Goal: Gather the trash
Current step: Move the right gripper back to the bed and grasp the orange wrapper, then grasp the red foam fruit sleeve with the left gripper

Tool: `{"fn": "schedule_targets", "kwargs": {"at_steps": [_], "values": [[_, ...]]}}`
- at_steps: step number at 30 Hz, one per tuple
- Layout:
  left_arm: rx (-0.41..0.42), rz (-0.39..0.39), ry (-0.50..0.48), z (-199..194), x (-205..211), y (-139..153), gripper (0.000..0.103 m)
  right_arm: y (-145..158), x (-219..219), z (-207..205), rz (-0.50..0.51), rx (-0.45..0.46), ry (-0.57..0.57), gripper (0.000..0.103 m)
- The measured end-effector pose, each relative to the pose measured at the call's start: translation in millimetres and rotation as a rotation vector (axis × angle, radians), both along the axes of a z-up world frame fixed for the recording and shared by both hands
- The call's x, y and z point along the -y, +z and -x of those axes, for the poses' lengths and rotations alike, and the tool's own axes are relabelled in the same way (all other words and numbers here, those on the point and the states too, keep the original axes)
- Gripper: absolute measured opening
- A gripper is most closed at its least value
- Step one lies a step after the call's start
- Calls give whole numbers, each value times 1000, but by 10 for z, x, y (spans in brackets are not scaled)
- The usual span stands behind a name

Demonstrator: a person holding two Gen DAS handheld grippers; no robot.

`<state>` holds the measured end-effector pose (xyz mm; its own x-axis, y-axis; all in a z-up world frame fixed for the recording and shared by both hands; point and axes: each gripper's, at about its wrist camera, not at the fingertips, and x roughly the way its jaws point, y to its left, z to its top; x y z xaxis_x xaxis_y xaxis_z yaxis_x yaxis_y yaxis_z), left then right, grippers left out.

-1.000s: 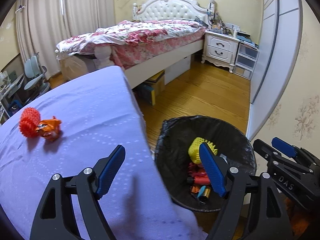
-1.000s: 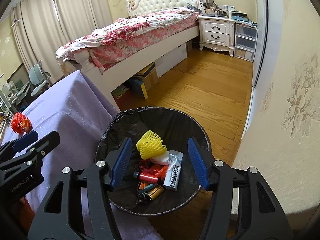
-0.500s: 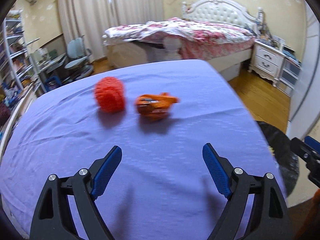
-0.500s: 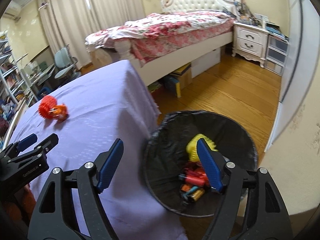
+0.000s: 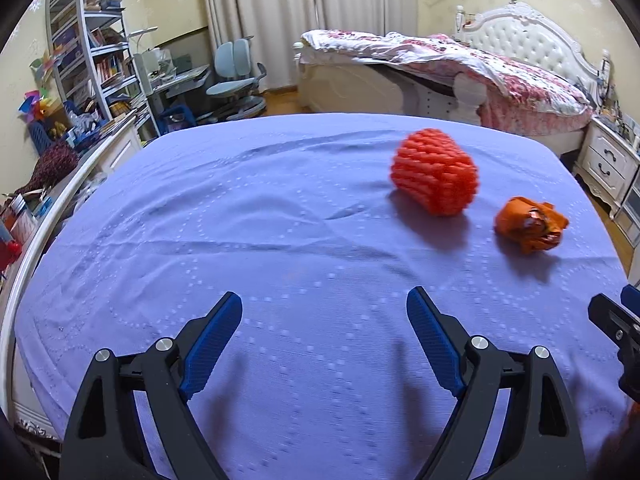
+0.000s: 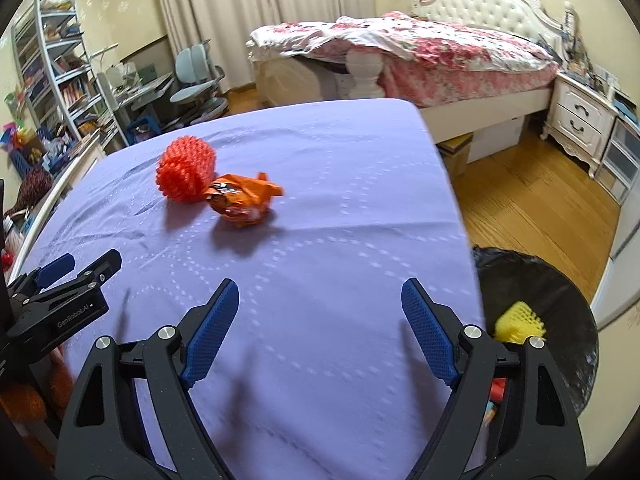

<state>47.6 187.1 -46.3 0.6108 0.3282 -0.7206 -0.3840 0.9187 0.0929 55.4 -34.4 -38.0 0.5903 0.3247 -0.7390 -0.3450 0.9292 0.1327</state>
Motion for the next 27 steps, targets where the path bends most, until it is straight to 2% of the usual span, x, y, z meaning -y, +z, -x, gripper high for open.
{"fn": "schedule_targets", "kwargs": {"at_steps": [5, 13, 15, 18, 22, 27], "values": [[-15, 51, 11, -8, -134, -32, 84, -19, -373, -138, 22, 0, 19, 82], [-12, 77, 14, -50, -237, -39, 84, -45, -703, -331, 47, 4, 24, 81], [-14, 84, 14, -66, -253, -44, 84, -53, -750, -387, 53, 3, 26, 78], [-13, 85, 9, -93, -245, -41, 84, -86, -805, -483, 54, -23, 46, 63], [-8, 90, -15, -145, -198, -36, 84, -67, -775, -524, 50, -21, 60, 53], [0, 92, -60, -250, -66, -25, 84, -79, -701, -569, 61, -11, 25, 53]]}}
